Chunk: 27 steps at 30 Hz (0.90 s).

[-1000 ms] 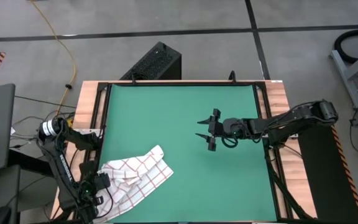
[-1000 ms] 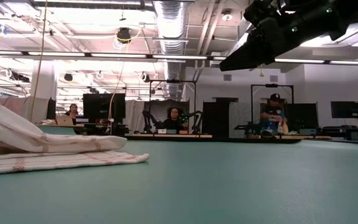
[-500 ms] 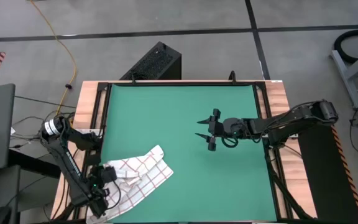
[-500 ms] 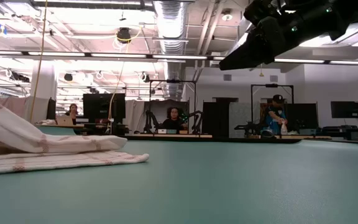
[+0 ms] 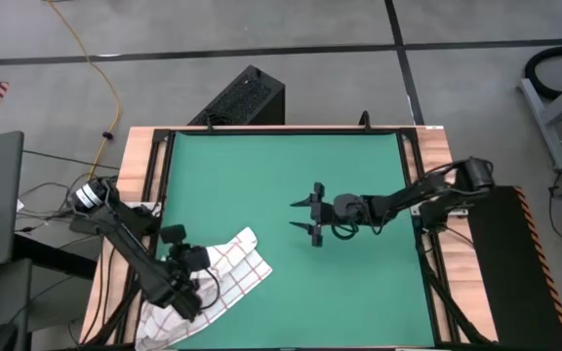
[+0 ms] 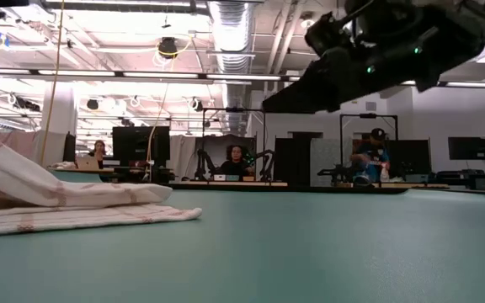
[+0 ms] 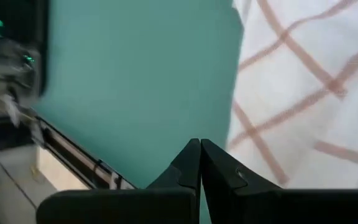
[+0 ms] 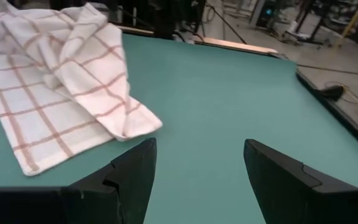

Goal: Roll towel
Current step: Roll the white towel

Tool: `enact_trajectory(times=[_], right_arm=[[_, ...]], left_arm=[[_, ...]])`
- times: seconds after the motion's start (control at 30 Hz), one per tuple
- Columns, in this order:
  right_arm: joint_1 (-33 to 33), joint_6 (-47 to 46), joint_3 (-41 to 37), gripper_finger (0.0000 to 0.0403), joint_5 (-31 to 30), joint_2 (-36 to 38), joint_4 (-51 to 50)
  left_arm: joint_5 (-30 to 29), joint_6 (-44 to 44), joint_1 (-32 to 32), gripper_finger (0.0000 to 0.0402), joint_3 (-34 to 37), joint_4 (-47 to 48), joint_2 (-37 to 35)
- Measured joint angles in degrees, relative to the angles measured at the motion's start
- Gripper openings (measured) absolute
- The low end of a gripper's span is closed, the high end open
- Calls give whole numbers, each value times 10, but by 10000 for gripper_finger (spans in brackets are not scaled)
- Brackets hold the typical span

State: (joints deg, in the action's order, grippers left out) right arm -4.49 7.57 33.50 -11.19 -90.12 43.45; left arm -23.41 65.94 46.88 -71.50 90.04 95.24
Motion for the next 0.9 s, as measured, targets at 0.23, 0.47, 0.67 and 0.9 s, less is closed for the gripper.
enact_trajectory(times=[0.23,0.47,0.67,0.9], right_arm=[[0,0,0,265,23,-46,23],[0,0,1,265,25,-48,24],[0,0,1,265,25,-47,17],[2,0,1,265,25,-47,18]], left_arm=[[112,13,49,0,-26,0,-1],[137,204,129,38,-21,-2,-37],[167,264,178,95,-21,-22,-44],[165,278,197,140,13,-48,-43]])
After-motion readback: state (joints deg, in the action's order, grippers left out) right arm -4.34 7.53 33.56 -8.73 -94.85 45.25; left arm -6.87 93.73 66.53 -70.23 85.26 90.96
